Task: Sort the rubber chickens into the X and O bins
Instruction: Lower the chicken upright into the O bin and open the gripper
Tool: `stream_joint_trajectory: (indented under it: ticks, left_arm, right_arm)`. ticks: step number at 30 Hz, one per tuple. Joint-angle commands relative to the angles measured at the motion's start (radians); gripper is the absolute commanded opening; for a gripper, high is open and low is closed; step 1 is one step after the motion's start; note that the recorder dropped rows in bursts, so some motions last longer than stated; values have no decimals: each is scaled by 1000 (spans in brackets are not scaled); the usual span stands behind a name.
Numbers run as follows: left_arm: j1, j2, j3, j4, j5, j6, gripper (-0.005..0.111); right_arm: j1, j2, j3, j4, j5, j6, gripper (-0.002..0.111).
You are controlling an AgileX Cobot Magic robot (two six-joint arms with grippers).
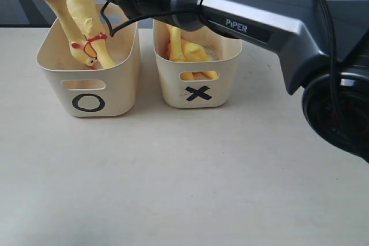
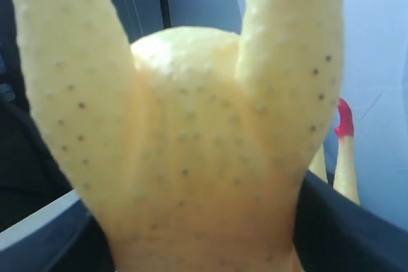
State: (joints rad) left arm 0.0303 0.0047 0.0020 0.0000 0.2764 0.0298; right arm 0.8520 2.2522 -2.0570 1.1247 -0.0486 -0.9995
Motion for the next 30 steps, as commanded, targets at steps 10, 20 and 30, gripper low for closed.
stream_joint_trajectory:
  ticks: [10, 20, 30]
  left_arm:
    - [-5, -5, -2, -7, -7, -3, 0]
    - [-5, -5, -2, -7, -7, -3, 0]
    - [-5, -5, -2, -7, -7, -3, 0]
  right_arm:
    - [-86, -26, 123, 73, 82, 51, 77]
    - [-166, -60, 142, 178, 310, 114, 77]
    - [-176, -75, 137, -193, 436, 358, 99]
